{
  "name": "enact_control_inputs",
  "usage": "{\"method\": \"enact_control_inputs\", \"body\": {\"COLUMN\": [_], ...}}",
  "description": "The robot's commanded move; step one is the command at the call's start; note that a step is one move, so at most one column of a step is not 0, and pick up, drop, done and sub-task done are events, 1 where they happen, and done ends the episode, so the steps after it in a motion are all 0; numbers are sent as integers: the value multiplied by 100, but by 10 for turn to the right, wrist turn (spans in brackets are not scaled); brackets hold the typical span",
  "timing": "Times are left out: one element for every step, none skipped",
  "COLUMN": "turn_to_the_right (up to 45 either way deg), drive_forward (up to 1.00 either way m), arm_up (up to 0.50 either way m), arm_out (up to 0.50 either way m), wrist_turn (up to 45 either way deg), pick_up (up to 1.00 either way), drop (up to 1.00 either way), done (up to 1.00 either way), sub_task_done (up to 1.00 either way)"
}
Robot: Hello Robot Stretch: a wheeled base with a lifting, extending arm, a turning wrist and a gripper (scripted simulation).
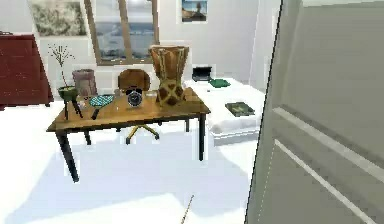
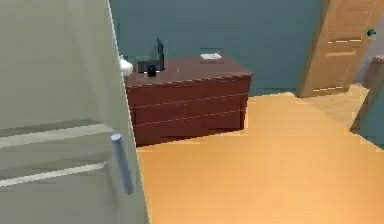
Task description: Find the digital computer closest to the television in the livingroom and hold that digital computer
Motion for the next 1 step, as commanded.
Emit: {"method": "enact_control_inputs", "body": {"turn_to_the_right": [450], "drive_forward": [0], "arm_up": [0], "arm_out": [0], "wrist_turn": [0], "pick_up": [0], "drop": [0], "done": [0], "sub_task_done": [0]}}
